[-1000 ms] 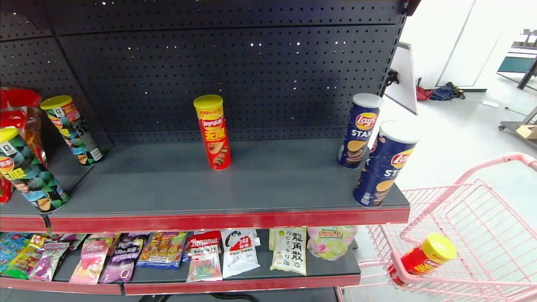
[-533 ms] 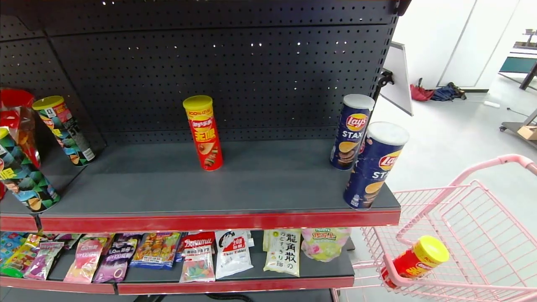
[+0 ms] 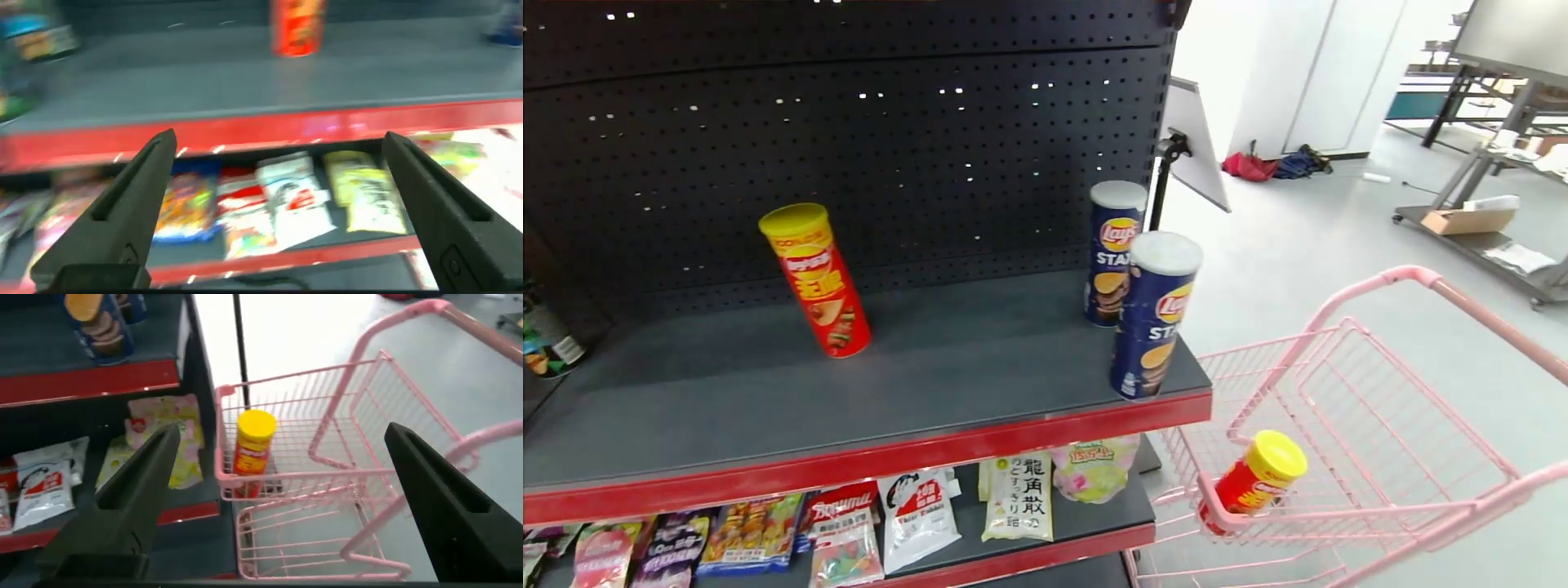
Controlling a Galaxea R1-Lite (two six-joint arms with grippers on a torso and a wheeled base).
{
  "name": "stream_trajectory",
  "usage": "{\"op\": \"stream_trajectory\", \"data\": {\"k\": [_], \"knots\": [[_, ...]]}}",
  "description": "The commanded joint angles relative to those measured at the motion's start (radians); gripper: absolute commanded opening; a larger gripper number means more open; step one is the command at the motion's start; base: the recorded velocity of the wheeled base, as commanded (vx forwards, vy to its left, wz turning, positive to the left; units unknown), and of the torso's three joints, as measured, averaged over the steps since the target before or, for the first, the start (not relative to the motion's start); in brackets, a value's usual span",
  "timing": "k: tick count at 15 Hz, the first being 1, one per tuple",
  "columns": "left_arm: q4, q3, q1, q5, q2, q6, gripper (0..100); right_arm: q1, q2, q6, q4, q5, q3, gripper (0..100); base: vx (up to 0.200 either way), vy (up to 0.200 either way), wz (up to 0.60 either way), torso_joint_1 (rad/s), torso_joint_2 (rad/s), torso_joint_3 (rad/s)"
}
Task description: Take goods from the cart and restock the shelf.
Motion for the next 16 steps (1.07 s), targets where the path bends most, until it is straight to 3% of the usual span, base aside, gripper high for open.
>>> {"op": "stream_trajectory", "data": {"k": [1,3,16], "knots": [[0.0,0.0,0.0,0.001,0.0,0.0,100,0.0,0.0,0.0,0.0,0.0,0.0,100,0.0,0.0,-0.6,-0.007,0.0,-0.002],[-0.001,0.0,0.0,0.001,0.0,0.0,100,0.0,0.0,0.0,0.0,0.0,0.0,100,0.0,0.0,-0.6,0.002,0.0,0.007],[-0.001,0.0,0.0,0.001,0.0,0.0,100,0.0,0.0,0.001,0.0,-0.001,0.0,100,0.0,0.0,0.0,0.0,0.0,0.0]]}}
